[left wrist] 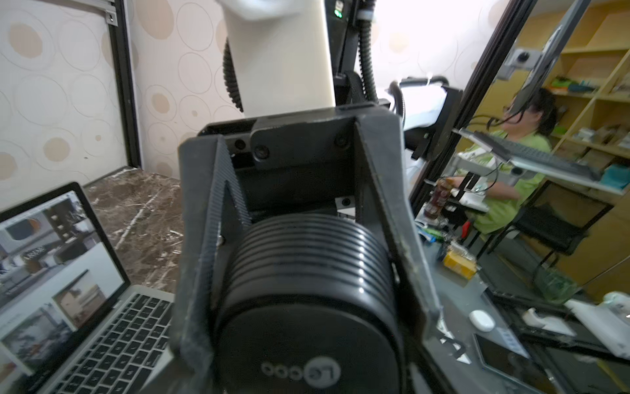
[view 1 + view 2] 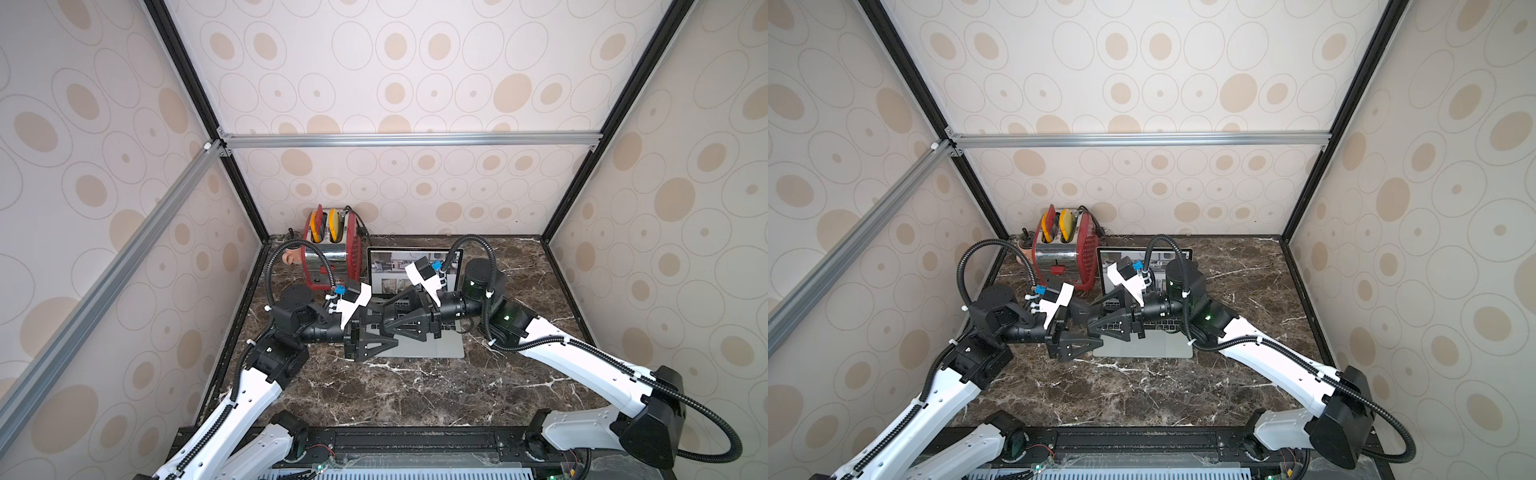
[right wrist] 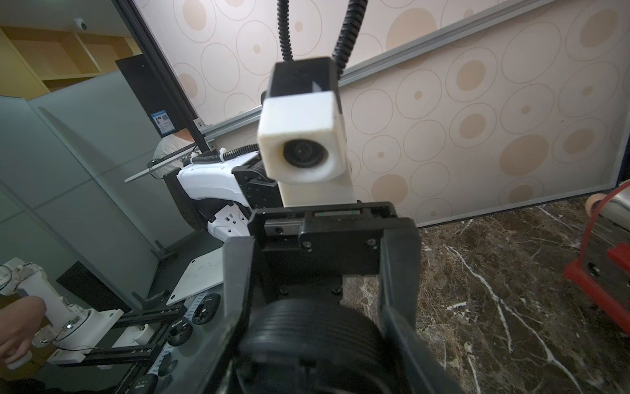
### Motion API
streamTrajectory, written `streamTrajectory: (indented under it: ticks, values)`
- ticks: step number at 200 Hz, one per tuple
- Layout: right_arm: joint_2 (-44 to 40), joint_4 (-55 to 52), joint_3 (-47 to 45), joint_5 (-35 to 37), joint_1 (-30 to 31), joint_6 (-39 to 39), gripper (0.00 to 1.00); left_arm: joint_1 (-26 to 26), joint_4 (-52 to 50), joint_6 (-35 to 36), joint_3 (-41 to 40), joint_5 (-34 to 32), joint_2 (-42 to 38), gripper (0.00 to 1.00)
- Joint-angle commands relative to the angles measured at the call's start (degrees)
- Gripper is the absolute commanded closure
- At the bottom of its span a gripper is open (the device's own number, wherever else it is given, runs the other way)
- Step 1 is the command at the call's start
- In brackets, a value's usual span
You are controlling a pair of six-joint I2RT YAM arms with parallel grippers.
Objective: Insert the wireless mouse receiver into the laptop
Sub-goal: Adjust the mouse as needed.
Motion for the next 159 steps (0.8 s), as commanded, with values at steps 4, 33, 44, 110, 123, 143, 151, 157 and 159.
streamTrajectory:
  ticks: [4, 33, 44, 110, 123, 143, 151, 157, 159]
  values:
    - [-2.22, -3.65, 2.24, -3.18, 0.33, -2.67, 0.82, -0.13, -6.99, 8.40, 4.33, -1.21, -1.98, 0.10]
    - [-2.51, -5.57, 2.86, -5.13, 0.34, -3.06, 0.84, -0.18, -7.76, 10.13, 6.11, 2.48, -0.96, 0.12]
    - [-2.71, -5.64, 3.03, -5.40, 0.33, -2.95, 0.85, -0.13, -8.19, 10.52, 6.75, 3.90, -0.18, 0.14]
    - [-2.87, -4.98, 3.52, -5.10, 0.87, -2.94, 0.87, -0.21, -6.23, 9.34, 8.15, 7.74, 2.79, 0.18]
    - [-2.84, -4.85, 3.48, -4.68, 1.27, -3.20, 0.87, -0.18, -5.35, 8.39, 8.06, 7.73, 3.11, 0.18]
    - [-2.47, -5.07, 3.65, -4.51, 1.56, -3.63, 0.87, -0.37, -4.00, 7.12, 7.84, 7.63, 3.29, 0.20]
    - [-2.33, -5.36, 3.75, -4.32, 1.66, -3.96, 0.87, -0.54, -3.91, 6.97, 7.93, 7.39, 3.28, 0.21]
    - [-2.26, -5.53, 3.83, -4.16, 1.74, -4.19, 0.87, -0.65, -3.93, 6.95, 8.02, 7.34, 3.26, 0.21]
    - [-2.26, -5.55, 3.83, -4.08, 1.74, -4.25, 0.87, -0.72, -3.94, 6.97, 8.02, 7.32, 3.29, 0.22]
